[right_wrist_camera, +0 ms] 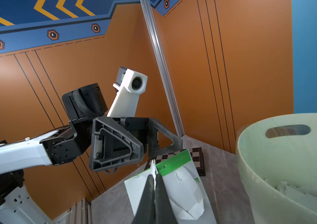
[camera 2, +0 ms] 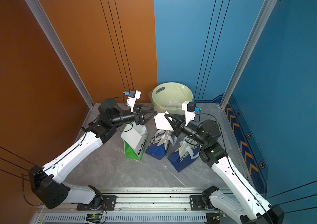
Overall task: Shred takeout receipts and throw away
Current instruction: Shred the takeout receipt.
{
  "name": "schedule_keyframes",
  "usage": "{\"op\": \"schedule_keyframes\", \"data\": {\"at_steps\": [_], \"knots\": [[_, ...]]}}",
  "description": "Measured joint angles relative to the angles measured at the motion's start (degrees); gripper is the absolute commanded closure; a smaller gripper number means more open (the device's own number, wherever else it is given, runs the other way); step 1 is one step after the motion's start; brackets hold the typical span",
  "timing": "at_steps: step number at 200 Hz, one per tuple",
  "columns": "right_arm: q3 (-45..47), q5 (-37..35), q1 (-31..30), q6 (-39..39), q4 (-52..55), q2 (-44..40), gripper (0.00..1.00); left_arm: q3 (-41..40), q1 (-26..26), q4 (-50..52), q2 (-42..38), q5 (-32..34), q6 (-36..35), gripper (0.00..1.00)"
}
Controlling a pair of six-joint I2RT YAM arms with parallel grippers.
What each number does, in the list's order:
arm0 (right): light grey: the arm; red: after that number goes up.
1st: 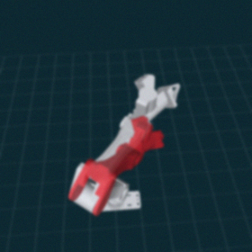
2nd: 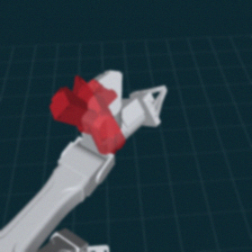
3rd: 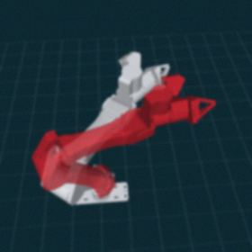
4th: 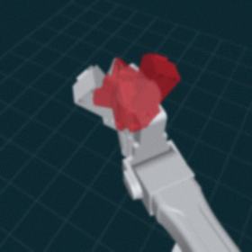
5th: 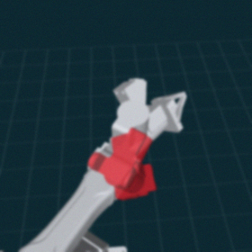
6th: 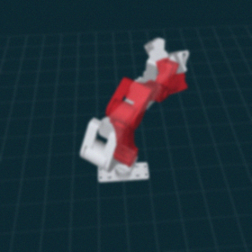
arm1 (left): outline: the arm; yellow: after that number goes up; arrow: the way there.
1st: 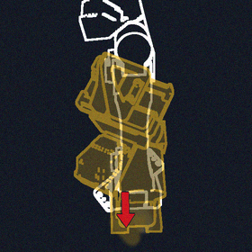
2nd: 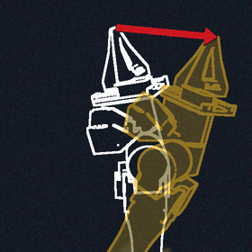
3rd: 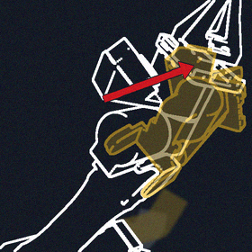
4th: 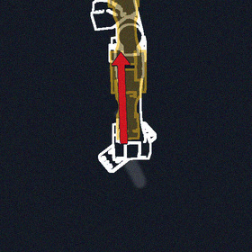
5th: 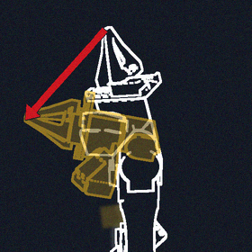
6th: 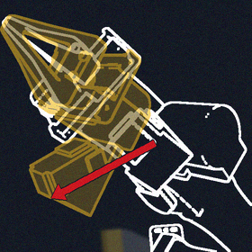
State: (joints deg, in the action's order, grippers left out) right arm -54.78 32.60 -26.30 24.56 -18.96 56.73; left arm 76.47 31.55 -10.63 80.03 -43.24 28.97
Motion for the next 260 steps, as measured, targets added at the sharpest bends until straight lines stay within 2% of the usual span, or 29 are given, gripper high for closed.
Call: {"op": "schedule_keyframes", "data": {"at_steps": [36, 72, 96, 110, 127, 147, 174, 200, 213, 245, 260], "knots": [[0.00, 1.11, -0.07, 2.58, -3.02, 0.94, 1.00, -1.51, 1.16, -4.66, 0.02, -3.54, 4.15, 0.63], [0.00, 1.31, -0.17, 3.48, -4.07, 0.94, 1.00, -1.57, 1.46, -7.15, 0.02, -5.03, 5.44, 1.00], [0.00, 1.27, -0.17, 2.99, -3.74, 0.92, 1.00, -1.57, 1.79, -7.89, 0.02, -5.22, 5.90, 1.00], [-0.17, 1.05, -0.17, 1.57, -1.97, 0.72, 0.74, -1.90, 1.79, -7.98, 0.02, -5.22, 5.60, 1.00], [-1.14, 0.63, -0.15, -1.77, 3.87, 0.15, 0.55, -3.10, 1.79, -8.24, -0.02, -4.96, 4.35, 1.00], [-3.48, 0.07, 0.13, -6.69, 12.33, -0.72, 0.44, -5.57, 1.79, -6.45, -1.09, -4.00, 0.35, 1.00], [-5.88, 0.28, 1.68, -11.32, 20.92, -2.60, 0.35, -6.58, 2.45, 2.32, -4.11, -1.73, -10.12, 1.00], [-8.41, 2.12, 1.88, -13.55, 26.23, -1.90, 0.33, -6.58, 3.91, 7.48, -6.80, -1.62, -17.22, 1.00], [-9.07, 3.23, 1.60, -14.19, 27.74, -0.98, 0.37, -6.58, 4.48, 8.55, -7.41, -2.01, -19.17, 1.00], [-9.66, 7.06, 0.04, -14.84, 30.51, 1.64, 0.54, -6.60, 5.51, 10.36, -7.50, -2.25, -21.92, 1.00], [-9.66, 8.63, -0.61, -14.91, 31.32, 2.03, 0.67, -6.60, 5.62, 10.67, -7.50, -2.25, -22.36, 1.00]]}}
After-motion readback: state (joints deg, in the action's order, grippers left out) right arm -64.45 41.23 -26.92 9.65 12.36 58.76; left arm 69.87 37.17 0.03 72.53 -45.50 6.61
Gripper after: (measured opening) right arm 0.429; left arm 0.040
